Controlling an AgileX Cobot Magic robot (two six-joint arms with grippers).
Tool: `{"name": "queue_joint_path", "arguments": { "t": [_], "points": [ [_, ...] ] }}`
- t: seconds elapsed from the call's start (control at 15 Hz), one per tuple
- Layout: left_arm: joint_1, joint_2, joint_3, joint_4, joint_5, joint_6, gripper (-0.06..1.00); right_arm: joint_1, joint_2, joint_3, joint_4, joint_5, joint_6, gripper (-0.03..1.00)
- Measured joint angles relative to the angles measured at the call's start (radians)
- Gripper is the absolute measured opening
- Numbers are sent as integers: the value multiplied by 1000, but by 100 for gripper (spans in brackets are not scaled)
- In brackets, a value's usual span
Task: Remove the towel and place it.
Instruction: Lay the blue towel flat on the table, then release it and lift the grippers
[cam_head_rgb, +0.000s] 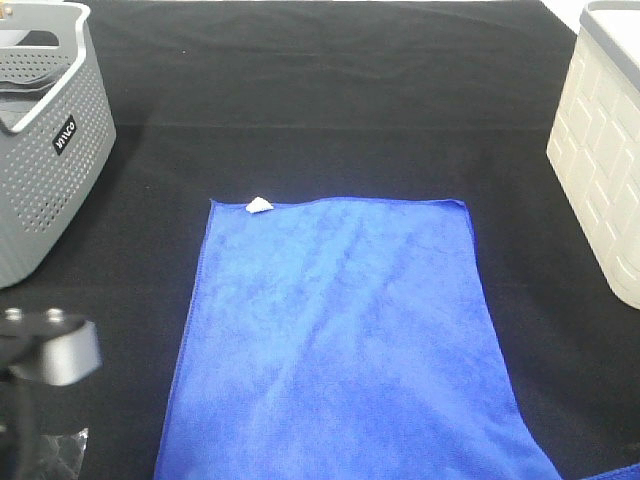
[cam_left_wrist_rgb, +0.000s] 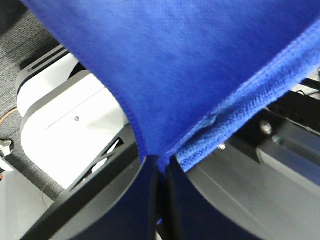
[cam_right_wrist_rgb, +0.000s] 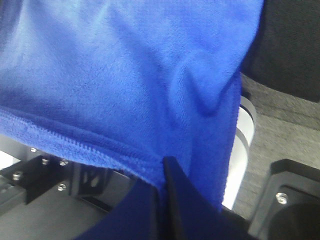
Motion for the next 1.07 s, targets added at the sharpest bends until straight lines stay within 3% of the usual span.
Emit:
{"name": "queue_joint_path", "arguments": {
  "t": [0.33, 0.73, 0.93, 1.07],
  "points": [
    [-4, 222, 8, -75, -89, 130, 0, -4, 139, 51, -16, -21, -46, 0],
    [-4, 266, 8, -93, -124, 137, 0, -4, 182, 76, 8, -49, -53, 13],
    [-4, 266, 8, -107, -148, 143, 5, -4, 182, 76, 8, -49, -53, 21],
    [-4, 266, 9, -122, -148, 144, 15, -4, 182, 76, 8, -48, -53, 28]
  ]
}}
